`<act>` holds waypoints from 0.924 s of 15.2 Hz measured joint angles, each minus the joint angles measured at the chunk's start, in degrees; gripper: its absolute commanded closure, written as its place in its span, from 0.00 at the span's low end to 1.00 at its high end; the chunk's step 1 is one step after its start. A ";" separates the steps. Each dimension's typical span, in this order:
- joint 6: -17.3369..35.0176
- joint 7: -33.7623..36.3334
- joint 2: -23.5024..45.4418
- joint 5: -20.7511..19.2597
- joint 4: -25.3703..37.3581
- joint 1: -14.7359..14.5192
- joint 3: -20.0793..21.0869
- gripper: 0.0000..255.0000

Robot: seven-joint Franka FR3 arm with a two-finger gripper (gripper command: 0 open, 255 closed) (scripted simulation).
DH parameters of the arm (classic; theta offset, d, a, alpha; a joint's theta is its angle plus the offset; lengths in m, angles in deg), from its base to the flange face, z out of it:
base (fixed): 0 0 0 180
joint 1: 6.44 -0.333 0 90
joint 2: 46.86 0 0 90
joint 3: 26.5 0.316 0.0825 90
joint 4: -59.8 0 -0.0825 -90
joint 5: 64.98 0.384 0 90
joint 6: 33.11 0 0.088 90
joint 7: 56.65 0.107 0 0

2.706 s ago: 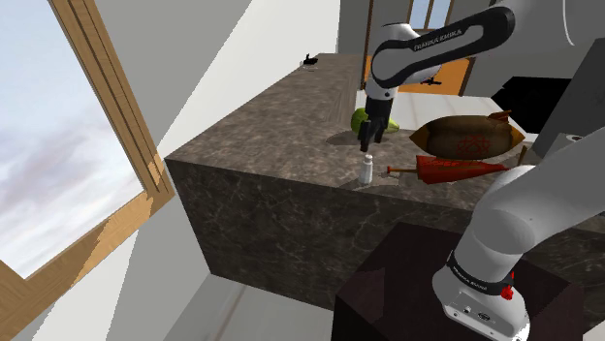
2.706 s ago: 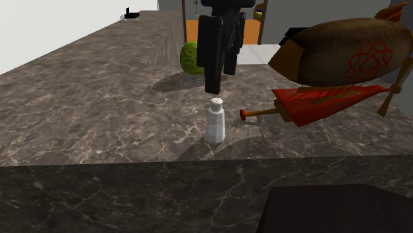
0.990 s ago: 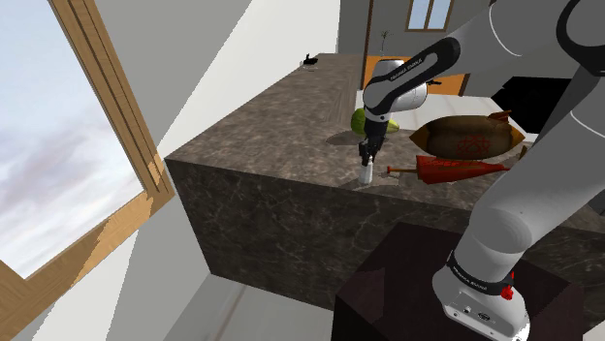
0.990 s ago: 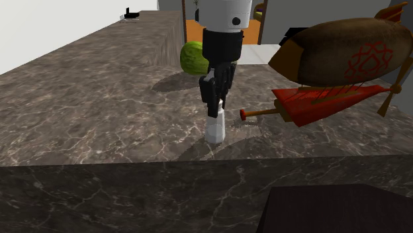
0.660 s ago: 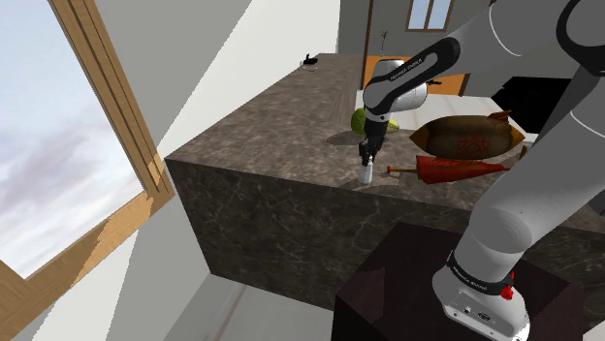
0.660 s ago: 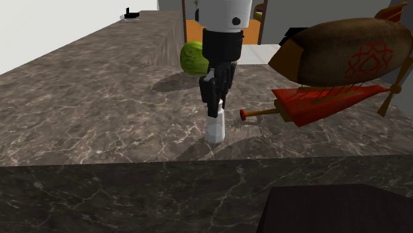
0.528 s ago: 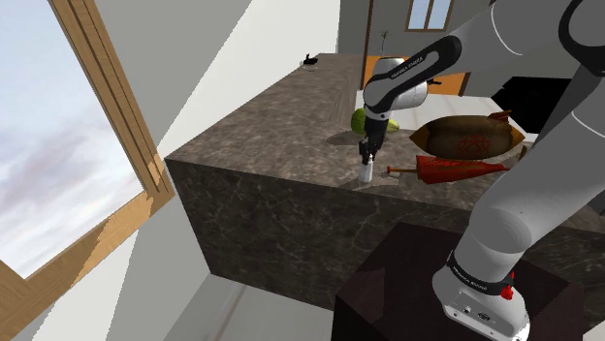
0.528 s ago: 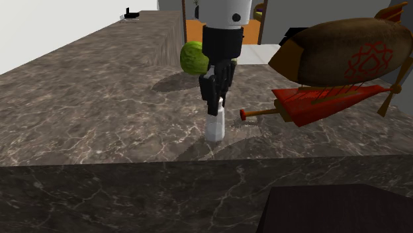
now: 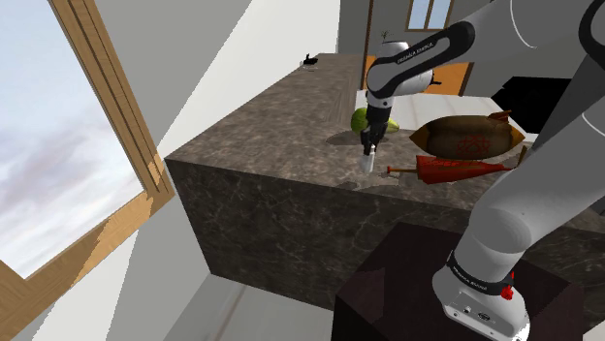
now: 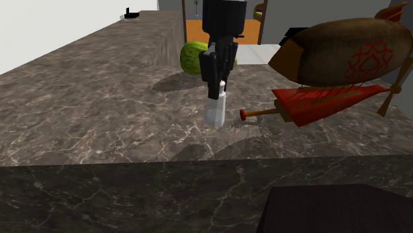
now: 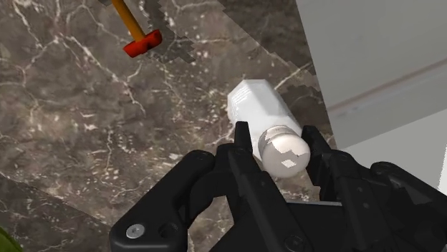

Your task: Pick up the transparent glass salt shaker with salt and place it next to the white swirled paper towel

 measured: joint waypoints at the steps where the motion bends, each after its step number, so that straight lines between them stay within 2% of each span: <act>1: -1.03 0.10 -0.39 -0.09 0.66 0.03 0.06 1.00; 14: -11.70 1.27 -3.91 -0.63 7.89 0.13 0.83 1.00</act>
